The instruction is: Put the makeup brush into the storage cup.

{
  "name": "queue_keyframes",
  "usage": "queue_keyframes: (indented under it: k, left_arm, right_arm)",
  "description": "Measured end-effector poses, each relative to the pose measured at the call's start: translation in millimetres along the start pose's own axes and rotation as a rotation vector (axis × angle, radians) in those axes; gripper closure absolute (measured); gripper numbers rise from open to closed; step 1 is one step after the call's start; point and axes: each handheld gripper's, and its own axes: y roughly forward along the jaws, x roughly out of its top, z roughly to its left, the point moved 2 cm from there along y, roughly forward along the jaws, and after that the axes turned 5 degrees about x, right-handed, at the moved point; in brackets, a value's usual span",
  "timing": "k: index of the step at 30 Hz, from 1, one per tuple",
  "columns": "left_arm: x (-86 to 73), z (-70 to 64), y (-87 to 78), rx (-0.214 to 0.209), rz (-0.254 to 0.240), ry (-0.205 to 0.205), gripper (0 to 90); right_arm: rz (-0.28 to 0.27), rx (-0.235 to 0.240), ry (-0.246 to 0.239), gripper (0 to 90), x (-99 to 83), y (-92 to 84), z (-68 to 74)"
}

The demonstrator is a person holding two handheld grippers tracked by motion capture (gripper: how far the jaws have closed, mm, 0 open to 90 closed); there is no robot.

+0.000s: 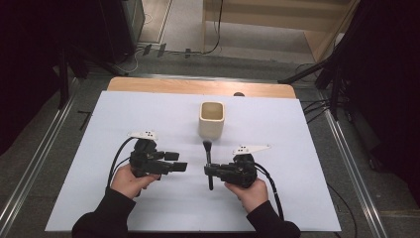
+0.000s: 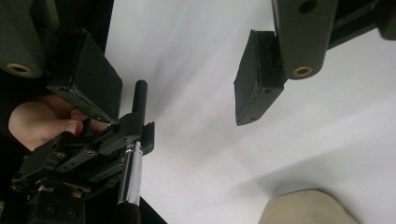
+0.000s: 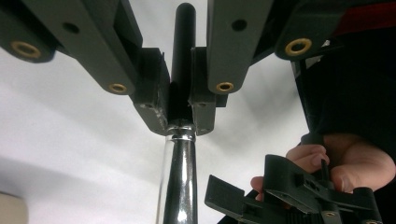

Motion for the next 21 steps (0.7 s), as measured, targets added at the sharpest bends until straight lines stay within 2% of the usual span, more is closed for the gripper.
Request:
queue_keyframes:
  k: [5,11,21]
  left_arm:
    - [-3.3,1.2,-2.7,0.047,0.017,0.028,31.7]
    - [-5.6,3.0,-6.8,0.063,0.022,0.039,31.4]
    - [-11.0,2.1,-12.3,0.128,0.046,0.083,29.6]
  right_arm:
    - [0.002,-0.011,-0.006,79.9,0.7,-1.9,-0.7]
    - [-0.001,-0.024,-0.018,79.9,2.0,-4.1,-1.5]
    - [-0.008,-0.047,-0.025,79.9,4.5,-8.7,-3.7]
